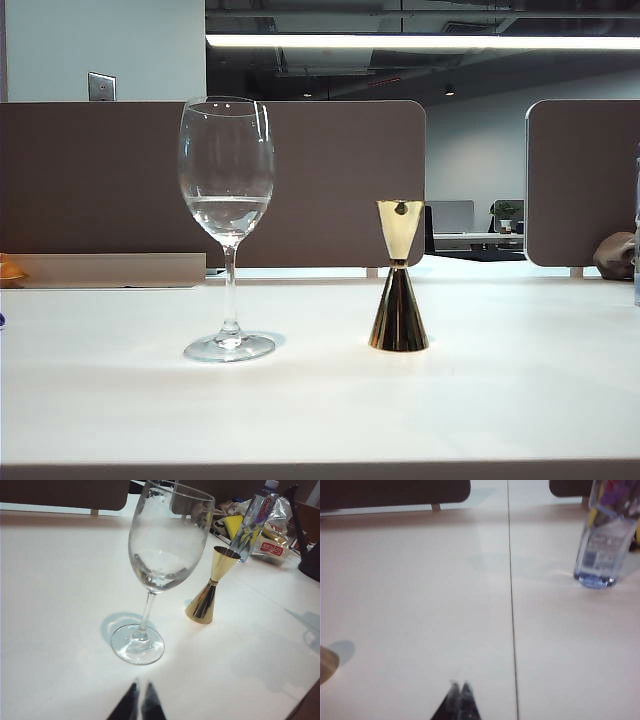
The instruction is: Pick up the jigger and pour the water inside into the glass.
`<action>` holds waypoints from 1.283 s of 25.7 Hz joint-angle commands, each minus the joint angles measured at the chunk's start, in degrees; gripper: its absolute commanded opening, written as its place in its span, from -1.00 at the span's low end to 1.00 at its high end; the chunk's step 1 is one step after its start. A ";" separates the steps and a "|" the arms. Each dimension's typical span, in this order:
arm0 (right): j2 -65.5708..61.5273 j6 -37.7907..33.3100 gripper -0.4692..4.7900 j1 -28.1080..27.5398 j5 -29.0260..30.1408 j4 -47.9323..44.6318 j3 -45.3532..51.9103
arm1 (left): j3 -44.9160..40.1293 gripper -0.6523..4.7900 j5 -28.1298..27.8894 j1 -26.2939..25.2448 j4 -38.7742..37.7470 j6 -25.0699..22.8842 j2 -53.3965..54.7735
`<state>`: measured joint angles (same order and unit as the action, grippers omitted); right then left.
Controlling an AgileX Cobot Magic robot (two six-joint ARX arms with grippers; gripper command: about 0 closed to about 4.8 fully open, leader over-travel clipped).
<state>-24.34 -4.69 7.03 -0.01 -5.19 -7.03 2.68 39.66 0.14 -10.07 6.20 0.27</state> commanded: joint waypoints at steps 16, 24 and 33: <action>14.08 -2.54 -0.84 -0.17 8.11 2.05 6.75 | 0.07 -0.68 0.17 -0.07 0.70 -0.20 0.07; 24.22 -2.56 -0.84 -0.20 9.31 12.74 6.75 | 0.07 -0.68 0.15 -0.07 0.70 -0.17 0.07; 24.22 -0.85 -0.84 -0.26 3.34 15.65 6.73 | 0.07 -0.68 0.15 -0.07 0.68 -0.20 0.07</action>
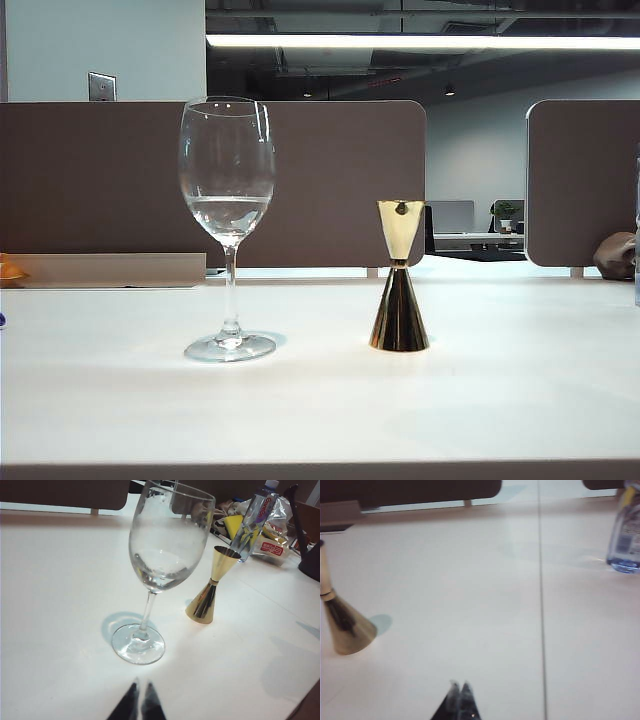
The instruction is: Pick up the jigger and pour the water inside into the glass.
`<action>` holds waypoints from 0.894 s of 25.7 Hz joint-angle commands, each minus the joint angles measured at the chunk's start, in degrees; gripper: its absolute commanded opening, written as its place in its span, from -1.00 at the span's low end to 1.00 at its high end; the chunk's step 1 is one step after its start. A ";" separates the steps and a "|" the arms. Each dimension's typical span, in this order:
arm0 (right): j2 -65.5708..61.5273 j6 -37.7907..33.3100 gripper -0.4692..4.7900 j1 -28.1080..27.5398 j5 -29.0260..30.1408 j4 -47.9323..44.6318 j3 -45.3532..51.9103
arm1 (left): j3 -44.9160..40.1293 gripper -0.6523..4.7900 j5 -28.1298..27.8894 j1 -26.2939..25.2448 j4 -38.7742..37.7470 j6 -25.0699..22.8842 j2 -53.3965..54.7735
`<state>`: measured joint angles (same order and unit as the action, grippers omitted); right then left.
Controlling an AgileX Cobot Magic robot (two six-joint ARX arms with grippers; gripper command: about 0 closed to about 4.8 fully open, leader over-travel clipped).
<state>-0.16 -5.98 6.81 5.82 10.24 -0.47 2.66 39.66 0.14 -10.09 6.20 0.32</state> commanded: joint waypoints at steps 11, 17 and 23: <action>0.04 0.44 -0.84 0.00 -5.75 0.63 0.17 | 0.09 -0.68 0.17 -0.07 0.70 -0.17 0.02; 0.04 0.44 -0.82 0.00 -5.73 0.57 0.17 | 0.09 -0.68 0.17 -0.07 0.70 -0.17 0.02; 0.04 0.44 -0.82 0.00 -5.75 0.52 0.17 | 0.04 -0.68 0.17 -0.07 0.70 -0.17 0.02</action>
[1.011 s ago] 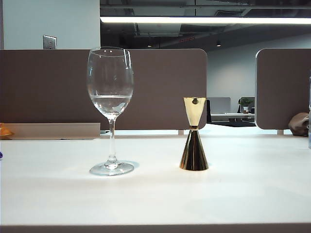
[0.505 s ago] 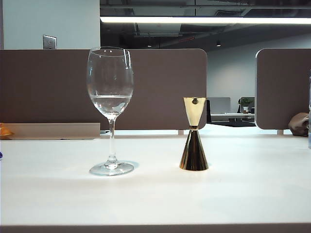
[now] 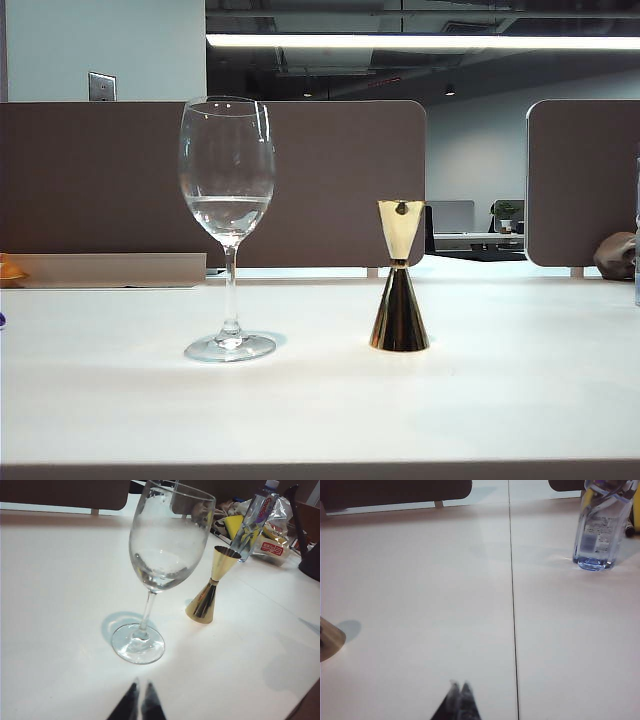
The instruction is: Pick up the jigger and pour the water inside into the glass.
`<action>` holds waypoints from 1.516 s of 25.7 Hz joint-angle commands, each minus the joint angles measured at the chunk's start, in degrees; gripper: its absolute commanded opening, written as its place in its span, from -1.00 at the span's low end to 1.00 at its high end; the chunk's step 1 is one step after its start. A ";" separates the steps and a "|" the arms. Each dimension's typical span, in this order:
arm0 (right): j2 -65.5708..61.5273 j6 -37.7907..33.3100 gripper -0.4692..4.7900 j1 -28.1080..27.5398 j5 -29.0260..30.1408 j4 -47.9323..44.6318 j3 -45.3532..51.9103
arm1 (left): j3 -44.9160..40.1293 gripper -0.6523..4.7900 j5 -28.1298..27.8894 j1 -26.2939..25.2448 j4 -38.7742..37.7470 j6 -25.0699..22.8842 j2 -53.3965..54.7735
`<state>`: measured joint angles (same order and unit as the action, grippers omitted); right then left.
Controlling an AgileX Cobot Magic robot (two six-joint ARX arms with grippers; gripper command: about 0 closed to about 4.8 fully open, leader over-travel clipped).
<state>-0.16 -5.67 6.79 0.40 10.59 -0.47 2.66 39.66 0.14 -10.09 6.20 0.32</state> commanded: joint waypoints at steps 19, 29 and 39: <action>0.04 0.13 -0.82 0.02 -0.31 0.07 0.17 | -1.57 -0.68 -27.19 -0.04 0.74 -4.26 0.02; 0.04 0.13 -0.82 0.02 -0.33 0.02 0.17 | -2.21 -0.68 -26.95 -0.07 0.96 -4.26 0.02; 0.04 0.13 -0.82 0.02 -0.33 0.00 0.17 | -2.21 -0.68 -26.95 -0.04 0.98 -4.26 0.02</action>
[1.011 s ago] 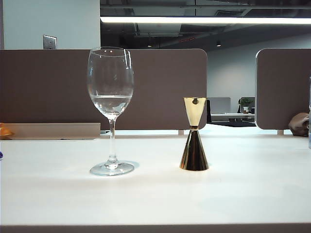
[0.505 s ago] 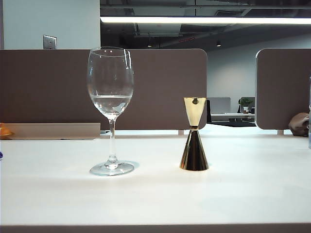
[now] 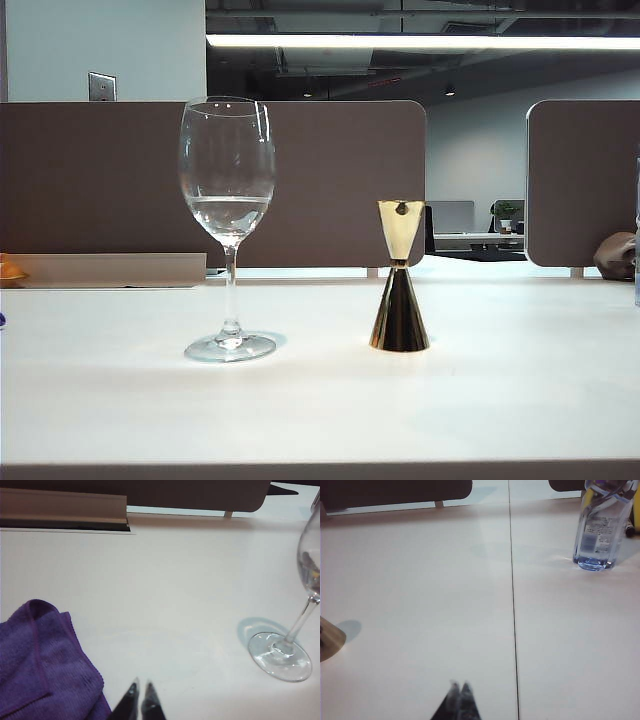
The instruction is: Pick up the jigger and pour the water inside into the glass.
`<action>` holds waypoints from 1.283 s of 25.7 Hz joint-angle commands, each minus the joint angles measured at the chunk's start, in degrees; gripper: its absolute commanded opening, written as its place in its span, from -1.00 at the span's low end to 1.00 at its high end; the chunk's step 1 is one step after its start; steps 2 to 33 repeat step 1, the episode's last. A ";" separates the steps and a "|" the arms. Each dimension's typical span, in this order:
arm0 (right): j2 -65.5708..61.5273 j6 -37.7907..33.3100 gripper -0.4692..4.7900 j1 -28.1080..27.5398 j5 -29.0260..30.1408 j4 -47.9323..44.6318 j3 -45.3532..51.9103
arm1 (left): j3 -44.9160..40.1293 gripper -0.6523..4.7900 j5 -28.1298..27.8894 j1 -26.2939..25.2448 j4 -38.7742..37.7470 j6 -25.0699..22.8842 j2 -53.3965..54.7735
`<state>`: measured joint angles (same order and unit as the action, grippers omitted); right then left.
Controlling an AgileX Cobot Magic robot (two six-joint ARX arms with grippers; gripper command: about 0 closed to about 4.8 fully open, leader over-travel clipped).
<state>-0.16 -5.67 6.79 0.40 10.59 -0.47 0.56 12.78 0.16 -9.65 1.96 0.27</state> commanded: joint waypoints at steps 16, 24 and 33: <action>0.04 0.13 -0.82 0.02 -0.33 0.00 0.17 | -0.11 -0.68 -0.07 -0.07 0.55 -0.02 0.07; 0.04 0.13 -0.82 0.02 -0.33 0.00 0.17 | -0.11 -0.68 -0.07 -0.07 0.55 -0.02 0.07; 0.04 0.13 -0.82 0.02 -0.33 0.00 0.17 | -0.11 -0.68 -0.07 -0.07 0.55 -0.02 0.07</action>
